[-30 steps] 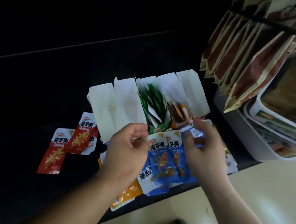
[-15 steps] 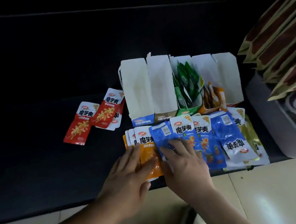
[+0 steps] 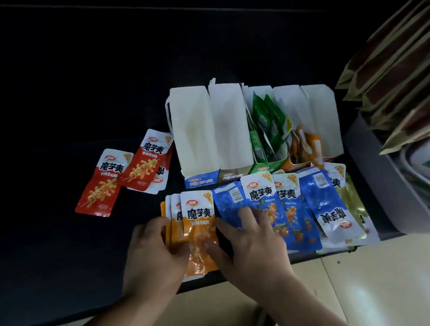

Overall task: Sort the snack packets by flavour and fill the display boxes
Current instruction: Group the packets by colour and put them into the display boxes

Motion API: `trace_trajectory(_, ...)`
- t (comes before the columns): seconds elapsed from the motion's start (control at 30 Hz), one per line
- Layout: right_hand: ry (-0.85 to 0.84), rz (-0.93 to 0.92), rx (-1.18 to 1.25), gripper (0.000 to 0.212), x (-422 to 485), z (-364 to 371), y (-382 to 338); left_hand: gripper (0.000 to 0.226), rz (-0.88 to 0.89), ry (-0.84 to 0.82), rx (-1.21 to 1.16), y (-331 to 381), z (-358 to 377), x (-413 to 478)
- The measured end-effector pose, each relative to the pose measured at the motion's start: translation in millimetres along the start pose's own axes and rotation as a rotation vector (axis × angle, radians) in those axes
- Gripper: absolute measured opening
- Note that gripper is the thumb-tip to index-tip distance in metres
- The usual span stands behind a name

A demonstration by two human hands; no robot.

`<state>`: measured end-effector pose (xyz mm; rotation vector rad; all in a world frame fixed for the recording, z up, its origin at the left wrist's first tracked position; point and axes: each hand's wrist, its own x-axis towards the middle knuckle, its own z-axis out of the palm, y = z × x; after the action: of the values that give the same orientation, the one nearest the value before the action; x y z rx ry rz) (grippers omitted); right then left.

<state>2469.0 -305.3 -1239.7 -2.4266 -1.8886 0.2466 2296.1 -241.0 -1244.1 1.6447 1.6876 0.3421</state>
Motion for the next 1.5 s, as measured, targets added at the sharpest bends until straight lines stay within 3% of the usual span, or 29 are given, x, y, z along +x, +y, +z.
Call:
trace_trajectory(0.2,-0.016,-0.007,-0.073,0.062,-0.7,4.6,-1.0,0.090,-0.236,-0.035,-0.289,20.2,17.5,7.5)
trace_trajectory(0.3,-0.022,-0.003,-0.100,0.064,-0.3,5.0,-0.5,0.050,-0.291,-0.099,-0.322,25.8,14.7,8.9)
trace_trajectory(0.37,-0.020,-0.007,-0.117,0.065,-0.8,4.9,0.1,0.031,-0.211,-0.130,-0.247,27.8,10.0,4.3)
trace_trajectory(0.53,0.014,-0.009,-0.029,0.058,-2.9,-0.5,5.1,0.041,-0.038,-0.255,-0.241,26.8,2.5,-11.0)
trace_trajectory(0.7,0.057,-0.011,0.097,0.042,-8.6,-2.1,6.4,0.035,-0.090,-0.204,-0.384,26.9,-7.9,-13.2)
trace_trajectory(0.8,0.124,-0.003,0.308,0.044,-10.6,-7.1,7.0,0.034,-0.099,-0.227,-0.499,33.1,-20.0,-19.9)
trace_trajectory(0.87,0.121,0.080,0.573,0.050,-7.9,-20.6,3.5,0.033,-0.079,-0.252,-0.562,40.3,-27.5,-27.3)
trace_trajectory(0.93,-0.011,0.216,0.913,0.050,-5.7,-35.6,-5.1,0.033,-0.046,-0.295,-0.591,48.3,-33.6,-35.0)
trace_trajectory(1.0,-0.123,0.291,1.100,0.047,-3.2,-44.5,-12.7,0.037,-0.024,-0.333,-0.614,56.5,-39.1,-39.0)
trace_trajectory(1.27,-0.085,0.379,1.310,0.045,-0.3,-57.9,-10.7,0.056,0.104,-0.393,-0.669,85.7,-51.3,-34.6)
trace_trajectory(1.5,0.140,0.398,1.375,0.035,4.6,-99.6,21.1,0.040,0.250,-0.324,-0.695,141.4,-37.8,-30.8)
